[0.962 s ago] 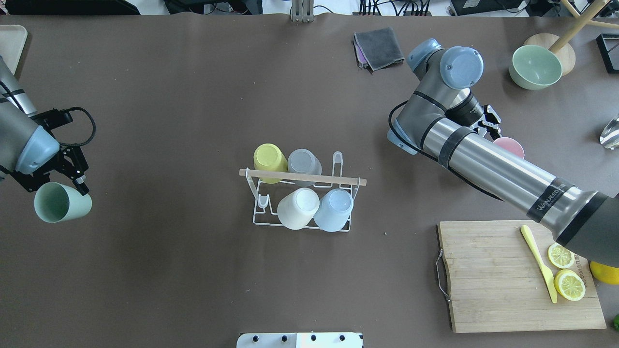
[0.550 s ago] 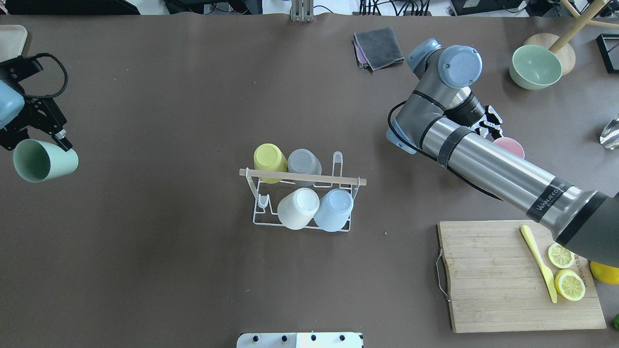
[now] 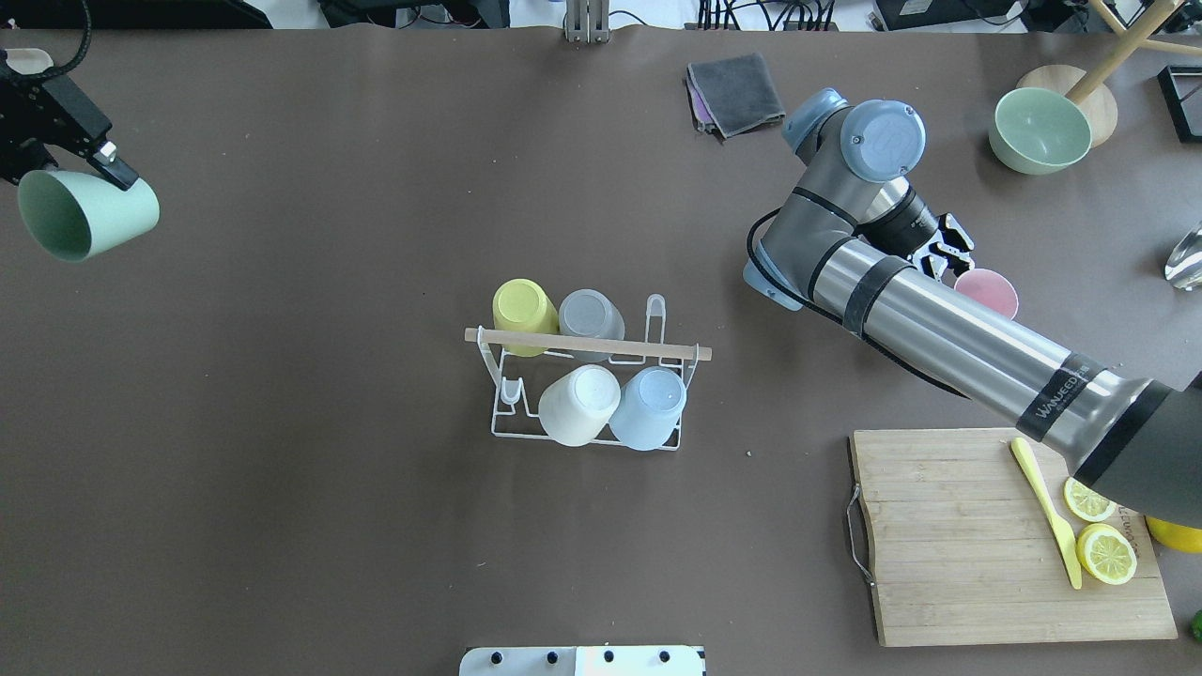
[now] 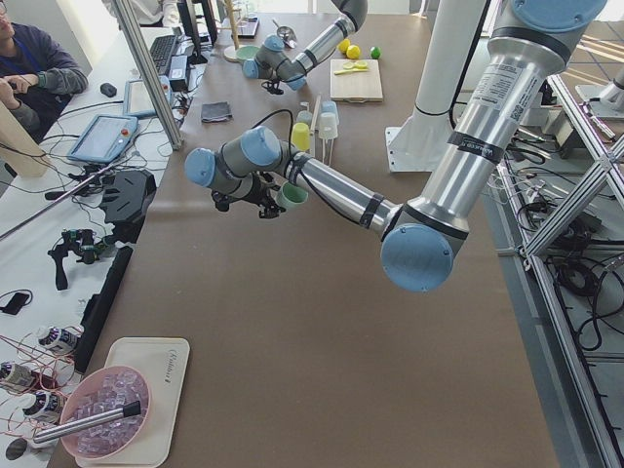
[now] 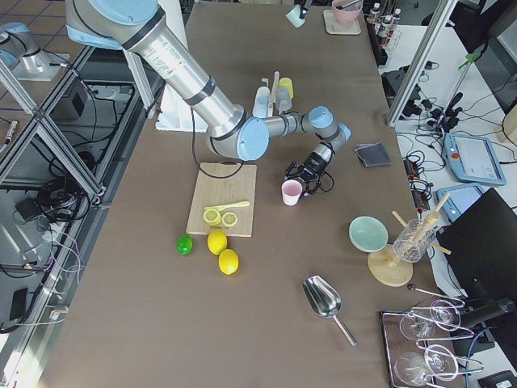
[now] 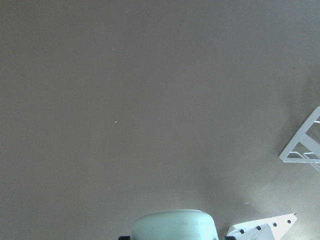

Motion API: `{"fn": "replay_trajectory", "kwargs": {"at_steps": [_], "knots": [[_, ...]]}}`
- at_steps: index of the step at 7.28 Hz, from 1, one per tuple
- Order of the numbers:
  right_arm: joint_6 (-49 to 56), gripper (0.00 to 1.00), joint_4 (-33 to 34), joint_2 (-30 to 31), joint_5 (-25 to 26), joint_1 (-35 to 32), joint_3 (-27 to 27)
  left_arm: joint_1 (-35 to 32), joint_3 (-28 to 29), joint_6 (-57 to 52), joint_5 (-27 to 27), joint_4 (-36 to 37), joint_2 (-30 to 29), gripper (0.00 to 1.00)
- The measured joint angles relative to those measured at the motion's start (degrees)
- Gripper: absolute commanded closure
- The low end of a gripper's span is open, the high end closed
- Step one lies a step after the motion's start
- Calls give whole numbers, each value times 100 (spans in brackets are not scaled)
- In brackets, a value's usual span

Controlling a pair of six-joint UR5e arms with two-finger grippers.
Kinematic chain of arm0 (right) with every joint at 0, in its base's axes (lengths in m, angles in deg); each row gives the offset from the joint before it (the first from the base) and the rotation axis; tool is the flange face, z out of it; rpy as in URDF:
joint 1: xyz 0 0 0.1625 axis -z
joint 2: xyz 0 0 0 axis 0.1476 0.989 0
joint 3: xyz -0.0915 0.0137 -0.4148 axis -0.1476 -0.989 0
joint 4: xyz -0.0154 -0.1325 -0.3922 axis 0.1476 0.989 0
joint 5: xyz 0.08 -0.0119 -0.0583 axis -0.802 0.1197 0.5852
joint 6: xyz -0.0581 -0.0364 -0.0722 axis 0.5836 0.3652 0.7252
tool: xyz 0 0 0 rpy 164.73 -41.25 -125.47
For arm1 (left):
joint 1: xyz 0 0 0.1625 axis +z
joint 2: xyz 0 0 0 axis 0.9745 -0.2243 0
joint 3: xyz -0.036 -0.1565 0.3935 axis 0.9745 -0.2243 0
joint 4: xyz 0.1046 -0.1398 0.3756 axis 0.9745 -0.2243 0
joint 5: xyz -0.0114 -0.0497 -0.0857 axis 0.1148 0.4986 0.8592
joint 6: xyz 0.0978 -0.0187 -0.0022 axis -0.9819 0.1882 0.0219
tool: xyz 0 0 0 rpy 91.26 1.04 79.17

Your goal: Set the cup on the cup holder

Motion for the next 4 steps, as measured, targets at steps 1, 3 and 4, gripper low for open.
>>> {"fn": "replay_trajectory", "kwargs": {"at_steps": [1,3,4], "knots": [[100,58,35,0,64,3,0,-46,-55,550,-102,-933,1,81],[231,62,60,0,168,6,4,-68,-52,1315,-319,-2487,29,89],[235,62,91,6,202,2,39,-70,-54,1499,-468,-3109,37,92]]}}
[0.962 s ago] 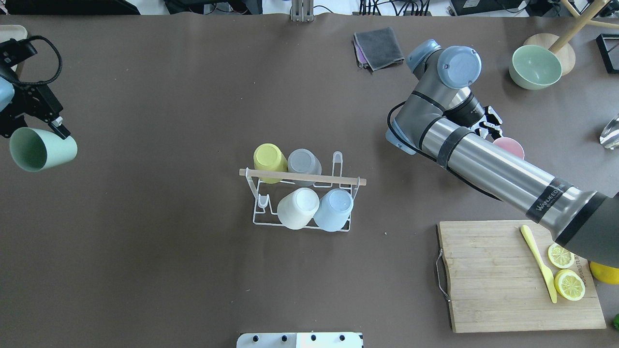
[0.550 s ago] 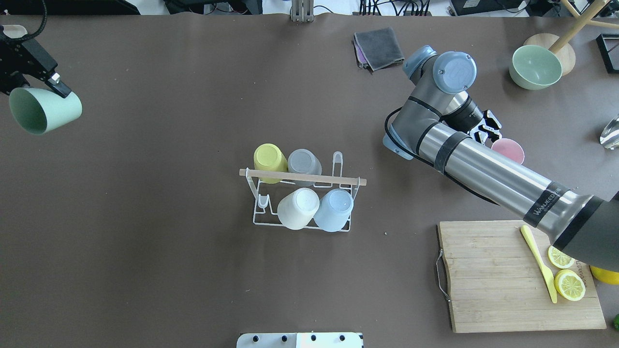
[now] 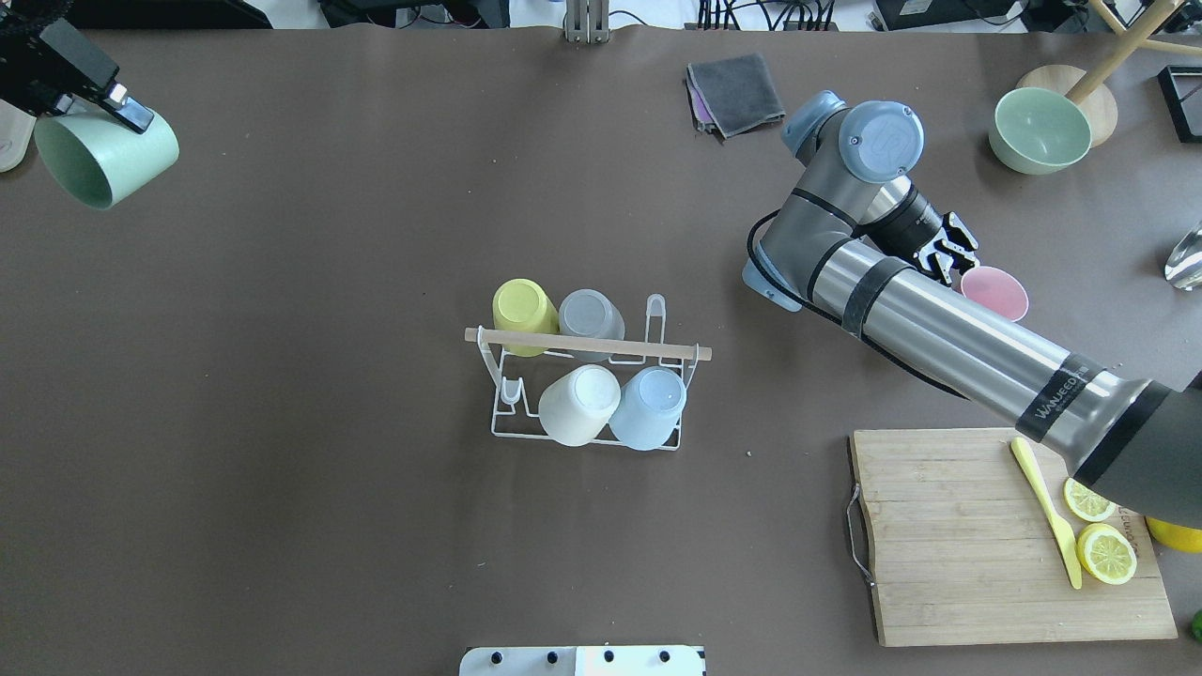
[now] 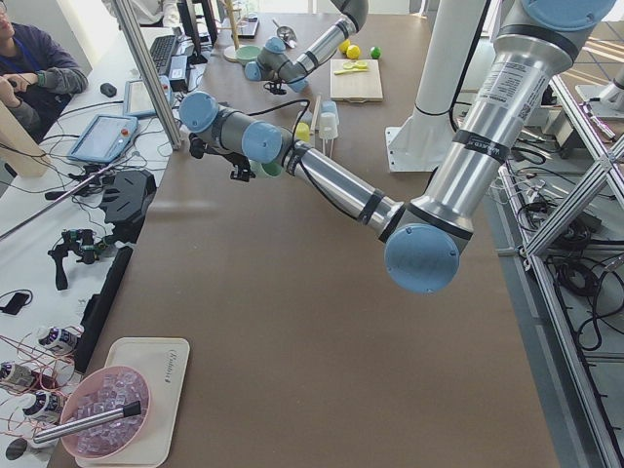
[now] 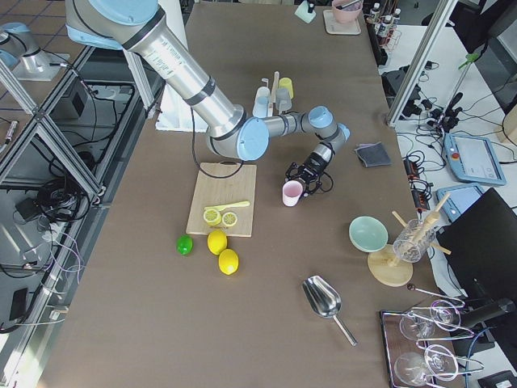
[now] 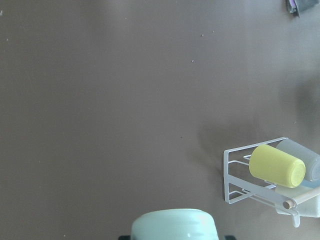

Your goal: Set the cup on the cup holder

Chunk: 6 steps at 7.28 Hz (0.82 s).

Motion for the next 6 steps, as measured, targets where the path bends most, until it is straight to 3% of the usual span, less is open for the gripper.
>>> {"fn": "replay_trajectory", "kwargs": {"at_steps": [1,4,6], "knots": [[-72,62,81,53,14,-44,198,0,-3,151,-108,-573,-12,94],[-697,62,118,687,-169,-544,1623,6,-2,489,-901,-2420,-71,94],[-1228,62,-445,970,-858,-1114,2180,18,-57,592,-1211,-3698,-11,93]]}}
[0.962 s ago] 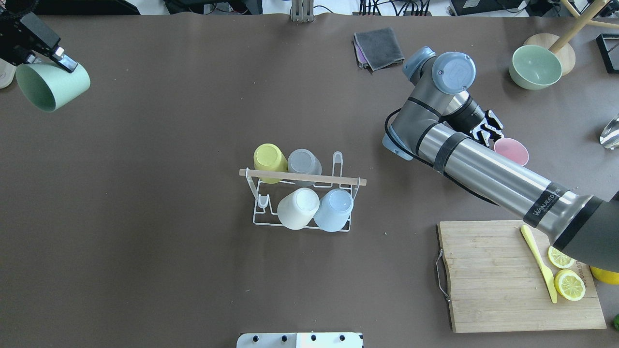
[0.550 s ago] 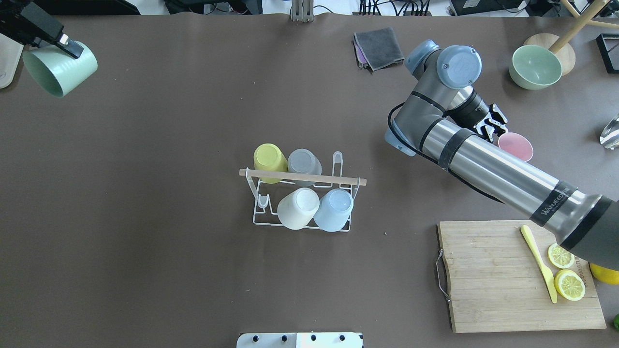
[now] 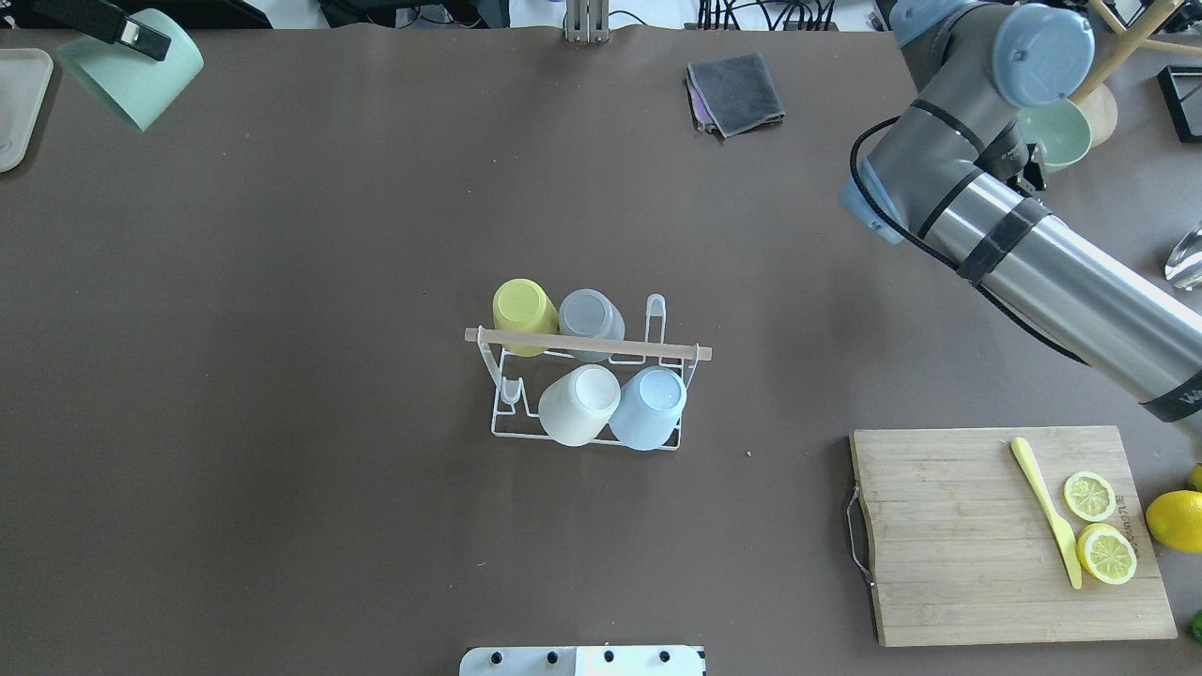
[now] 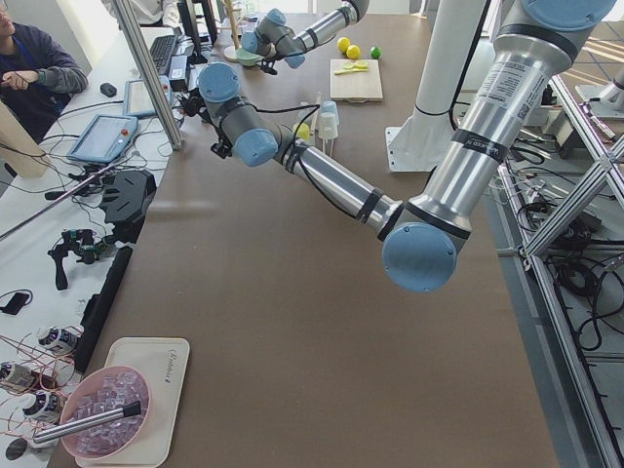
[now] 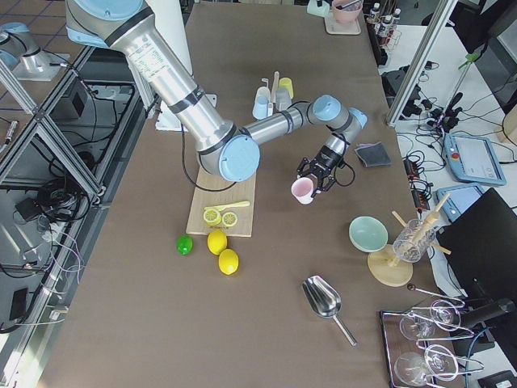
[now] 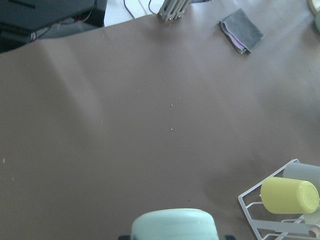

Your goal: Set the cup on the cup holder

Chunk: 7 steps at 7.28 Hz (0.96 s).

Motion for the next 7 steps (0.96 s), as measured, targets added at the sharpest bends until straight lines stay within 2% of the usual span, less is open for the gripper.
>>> {"fn": "replay_trajectory", "kwargs": {"at_steps": [2,4,7], "knots": [[-816,62,-1115,357,-956,-548,509,133,-83,59,-439,-1407,96,94],[-1962,61,-2490,825,-1570,-851,1220,759,-102,259,-1096,-3183,162,99],[-3680,61,-5248,1382,-1928,-956,1479,2289,-242,761,-2932,-5878,424,100]]}}
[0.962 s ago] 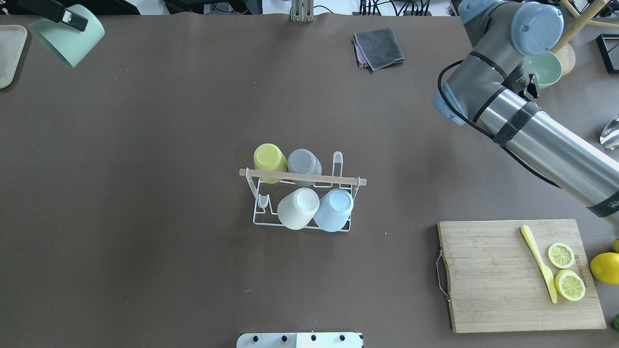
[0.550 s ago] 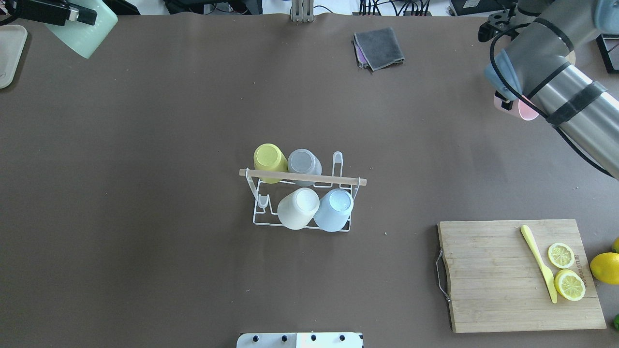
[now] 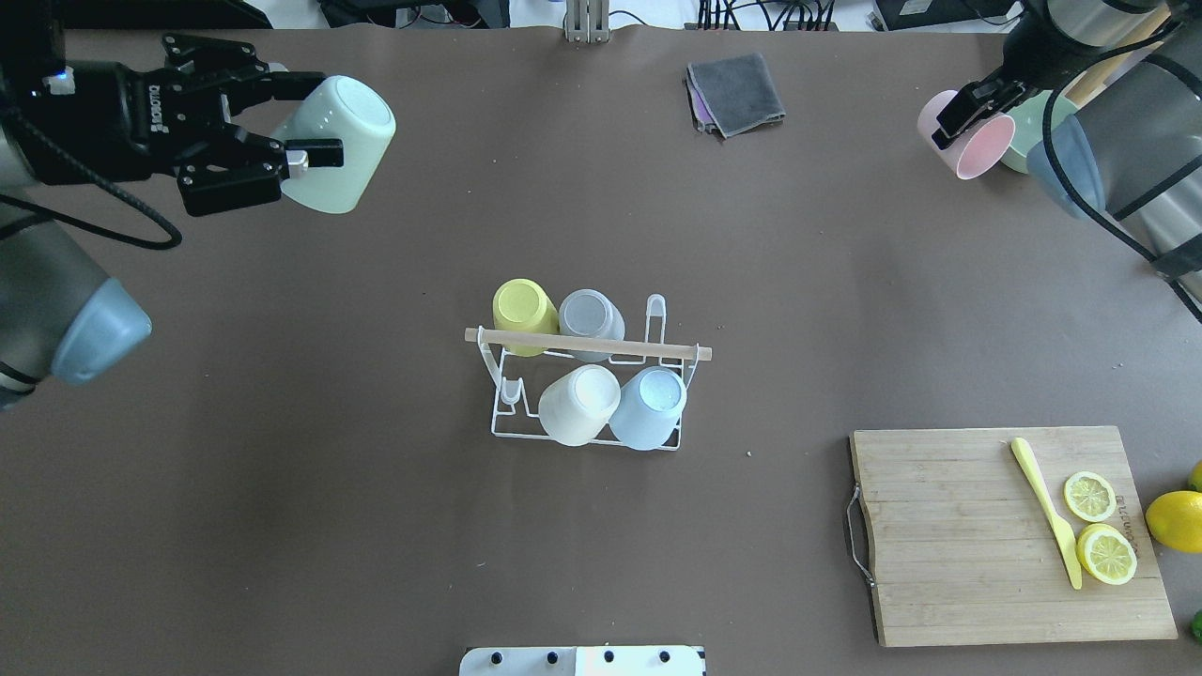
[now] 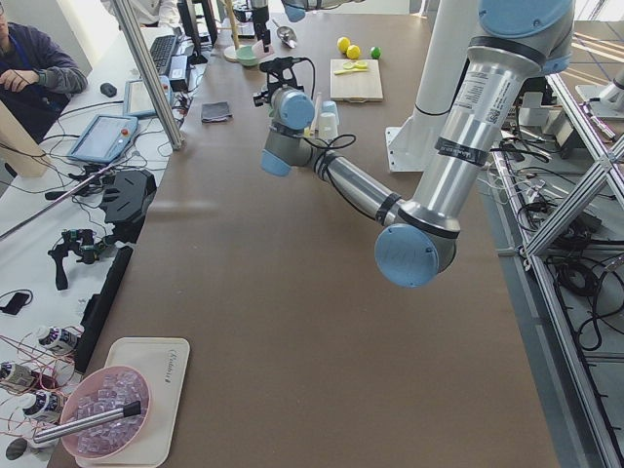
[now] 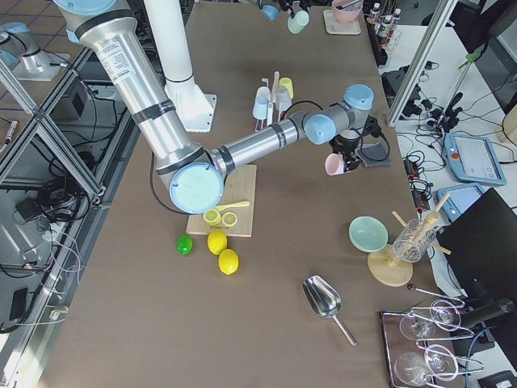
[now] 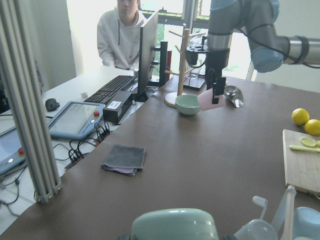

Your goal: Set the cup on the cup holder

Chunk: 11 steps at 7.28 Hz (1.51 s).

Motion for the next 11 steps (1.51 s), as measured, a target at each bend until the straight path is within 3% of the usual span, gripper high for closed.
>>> {"fn": "replay_trajectory", "kwargs": {"at_steps": [2,4,6,8,11], "knots": [[-620,61,-1397,316,-250,-87,-22,926,2,19,-1058,-1318,132,100],[-931,61,-2491,615,-457,-214,-61,1620,198,-61,-1722,-2321,198,100],[-1070,64,-3514,671,-999,-313,-367,2100,695,-333,-2302,-3201,190,100],[-1701,64,-5330,523,-1208,-374,-915,2419,1169,-580,-2646,-3642,134,100],[-2275,64,-6825,95,-654,-46,-1051,2736,1840,-766,-2816,-3819,-209,100]]}}
